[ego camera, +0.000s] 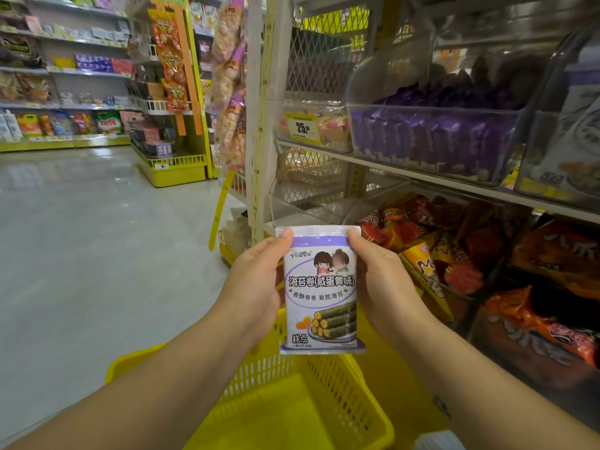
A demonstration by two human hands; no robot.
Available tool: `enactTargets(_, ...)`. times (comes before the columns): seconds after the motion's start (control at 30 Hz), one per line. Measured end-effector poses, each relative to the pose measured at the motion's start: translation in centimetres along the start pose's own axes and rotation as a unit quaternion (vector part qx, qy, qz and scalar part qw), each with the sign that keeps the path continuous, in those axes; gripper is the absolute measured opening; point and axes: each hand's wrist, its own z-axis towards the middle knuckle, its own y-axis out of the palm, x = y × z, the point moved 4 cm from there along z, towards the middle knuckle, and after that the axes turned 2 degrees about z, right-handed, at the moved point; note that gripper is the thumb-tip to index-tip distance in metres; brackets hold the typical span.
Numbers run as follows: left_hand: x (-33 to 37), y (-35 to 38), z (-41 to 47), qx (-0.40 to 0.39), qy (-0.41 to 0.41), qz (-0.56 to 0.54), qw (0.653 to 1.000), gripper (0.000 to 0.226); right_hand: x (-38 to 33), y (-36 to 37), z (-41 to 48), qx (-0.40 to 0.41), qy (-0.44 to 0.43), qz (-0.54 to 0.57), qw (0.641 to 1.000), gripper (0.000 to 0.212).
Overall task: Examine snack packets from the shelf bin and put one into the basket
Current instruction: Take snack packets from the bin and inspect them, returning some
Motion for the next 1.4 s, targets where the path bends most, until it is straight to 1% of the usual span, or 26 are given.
enactTargets(0.07,0.6,-0.2,0.0,0.006,0.002,-0.016,1.000,0.026,-0.2,0.0,-0.2,-0.058,0.018,-0.081,0.995,0.048)
enactTargets(0.13,1.2,-0.4,0.2,0.017,0.006,-0.032,0.999,0.030,-0.2,0.1,-0.7,-0.138,0.046,-0.160,0.976,0.045)
enactTargets(0.17,1.5,-0.5,0.4,0.020,0.006,-0.038,0.999,0.031,-0.2,0.0,-1.0,-0.163,0.061,-0.176,0.969,0.044)
enactTargets(0.2,1.7,-0.6,0.6,0.015,0.002,-0.039,0.999,0.034,-0.2,-0.1,-1.1,-0.171,0.074,-0.171,0.968,0.044)
enactTargets(0.23,1.7,-0.6,0.7,0.000,-0.008,-0.032,0.999,0.038,-0.1,-0.2,-1.2,-0.167,0.084,-0.151,0.971,0.044)
enactTargets(0.3,1.6,-0.6,0.8,-0.060,-0.049,0.016,0.997,0.047,-0.1,-0.5,-1.1,-0.146,0.103,-0.098,0.979,0.044)
enactTargets(0.4,0.5,-0.6,0.2,-0.179,-0.114,0.121,0.970,0.049,-0.1,-1.1,-0.6,-0.108,0.126,-0.037,0.985,0.047)
enactTargets(0.43,0.1,-0.8,0.1,-0.200,-0.121,0.145,0.961,0.051,-0.1,-1.3,-0.6,-0.100,0.131,-0.026,0.986,0.046)
enactTargets(0.53,-0.5,-1.2,0.1,-0.215,-0.108,0.181,0.954,0.057,-0.1,-1.5,-0.6,-0.079,0.145,0.004,0.986,0.035)
enactTargets(0.63,-0.4,-1.4,0.1,-0.239,-0.073,0.202,0.947,0.060,0.0,-1.6,-0.6,-0.052,0.151,0.037,0.987,0.032)
enactTargets(0.8,-0.3,-1.2,0.2,-0.249,-0.020,0.201,0.947,0.052,-0.1,-1.5,-0.7,-0.024,0.166,0.074,0.983,0.039)
enactTargets(0.9,-0.1,-1.4,0.3,-0.261,-0.010,0.211,0.942,0.062,-0.1,-1.4,-0.9,-0.023,0.180,0.102,0.978,0.044)
enactTargets(0.97,0.2,-1.7,0.4,-0.262,-0.009,0.204,0.943,0.068,0.0,-1.4,-0.9,-0.018,0.183,0.125,0.975,0.043)
enactTargets(1.03,0.5,-1.8,0.5,-0.239,0.025,0.227,0.944,0.063,-0.2,-1.6,-0.8,-0.007,0.160,0.116,0.980,0.038)
enactTargets(1.07,0.8,-1.7,0.5,-0.214,0.057,0.274,0.936,0.061,-0.4,-1.7,-0.7,0.001,0.134,0.090,0.987,0.035)
enactTargets(1.13,1.0,-1.3,0.2,-0.166,0.121,0.395,0.895,0.057,-0.8,-1.6,-0.6,0.011,0.069,0.012,0.998,0.030)
enactTargets(1.17,0.8,-0.9,-0.1,-0.168,0.132,0.407,0.888,0.055,-0.9,-1.3,-0.7,0.012,0.033,-0.027,0.999,0.028)
enactTargets(1.23,-0.1,0.0,-0.6,-0.201,0.106,0.347,0.910,0.062,-1.1,-0.5,-1.2,-0.009,-0.036,-0.098,0.994,0.028)
enactTargets(1.27,-0.4,0.2,-0.8,-0.206,0.087,0.307,0.925,0.072,-1.1,0.0,-1.4,-0.035,-0.059,-0.121,0.990,0.032)
enactTargets(1.33,-1.0,0.4,-0.8,-0.195,0.049,0.242,0.949,0.094,-0.9,0.9,-1.9,-0.093,-0.064,-0.132,0.985,0.042)
enactTargets(1.37,-1.1,0.5,-0.8,-0.191,0.033,0.228,0.954,0.096,-0.7,1.2,-2.0,-0.117,-0.061,-0.140,0.981,0.045)
enactTargets(1.4,-1.0,0.6,-0.9,-0.189,0.020,0.219,0.957,0.094,-0.6,1.4,-2.1,-0.135,-0.060,-0.152,0.977,0.045)
